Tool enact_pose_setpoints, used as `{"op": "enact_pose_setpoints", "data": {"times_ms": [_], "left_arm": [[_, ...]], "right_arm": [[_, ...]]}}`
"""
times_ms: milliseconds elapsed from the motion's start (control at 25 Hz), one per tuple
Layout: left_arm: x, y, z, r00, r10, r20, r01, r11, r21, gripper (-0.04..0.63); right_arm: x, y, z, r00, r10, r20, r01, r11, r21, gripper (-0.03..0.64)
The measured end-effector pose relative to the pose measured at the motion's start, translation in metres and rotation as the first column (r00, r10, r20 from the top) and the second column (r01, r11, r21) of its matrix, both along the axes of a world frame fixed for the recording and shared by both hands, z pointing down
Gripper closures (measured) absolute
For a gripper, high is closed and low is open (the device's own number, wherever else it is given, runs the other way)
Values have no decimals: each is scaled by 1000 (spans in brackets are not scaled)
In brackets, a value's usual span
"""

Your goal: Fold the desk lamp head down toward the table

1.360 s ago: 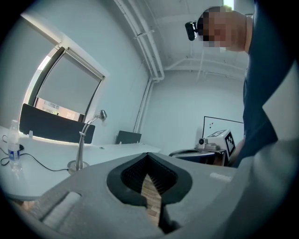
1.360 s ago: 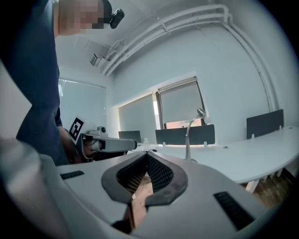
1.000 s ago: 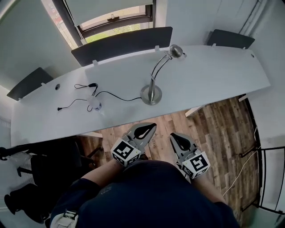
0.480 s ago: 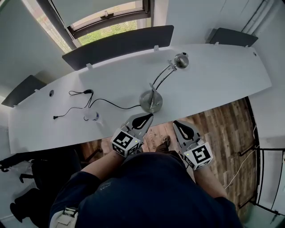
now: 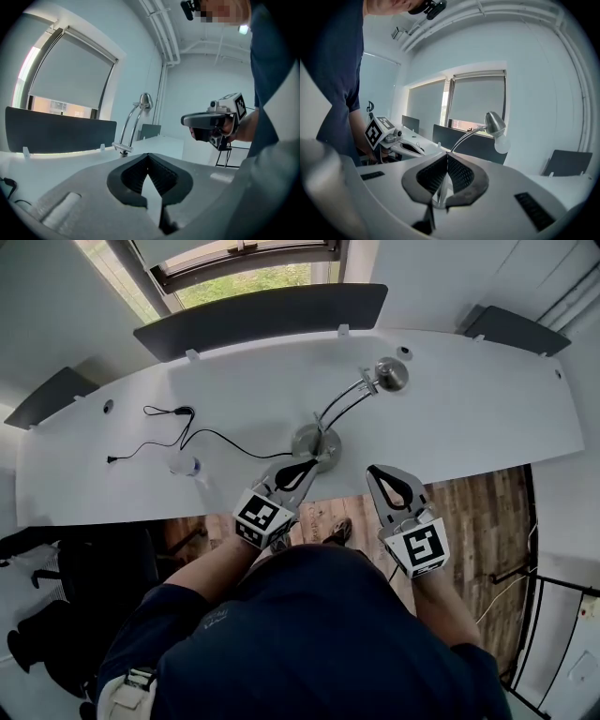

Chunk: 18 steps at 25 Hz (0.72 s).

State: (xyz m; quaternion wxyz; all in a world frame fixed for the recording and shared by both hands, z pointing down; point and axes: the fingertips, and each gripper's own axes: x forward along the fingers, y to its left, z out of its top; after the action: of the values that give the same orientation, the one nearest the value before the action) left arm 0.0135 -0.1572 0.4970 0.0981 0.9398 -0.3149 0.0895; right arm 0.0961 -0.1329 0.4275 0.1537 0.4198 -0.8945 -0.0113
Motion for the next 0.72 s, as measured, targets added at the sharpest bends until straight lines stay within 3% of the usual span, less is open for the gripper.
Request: {"op": "enact_pose_setpoints", "data": {"times_ms": [240,560,720], "left_arm": [[-2,-22,17,999,-47,21,48,999,-8,592],[1,-48,35,997,-68,46,68,998,-3,573],[1,-56,40,996,-64,60,64,998,7,525]], "right_arm": [[8,-26,-6,989,14,-144,-8,999,40,607],[6,-50,-14,938,30,-346,11,993,115,603],[3,-61,-19,900,44,-433,26,988,154,543]]}}
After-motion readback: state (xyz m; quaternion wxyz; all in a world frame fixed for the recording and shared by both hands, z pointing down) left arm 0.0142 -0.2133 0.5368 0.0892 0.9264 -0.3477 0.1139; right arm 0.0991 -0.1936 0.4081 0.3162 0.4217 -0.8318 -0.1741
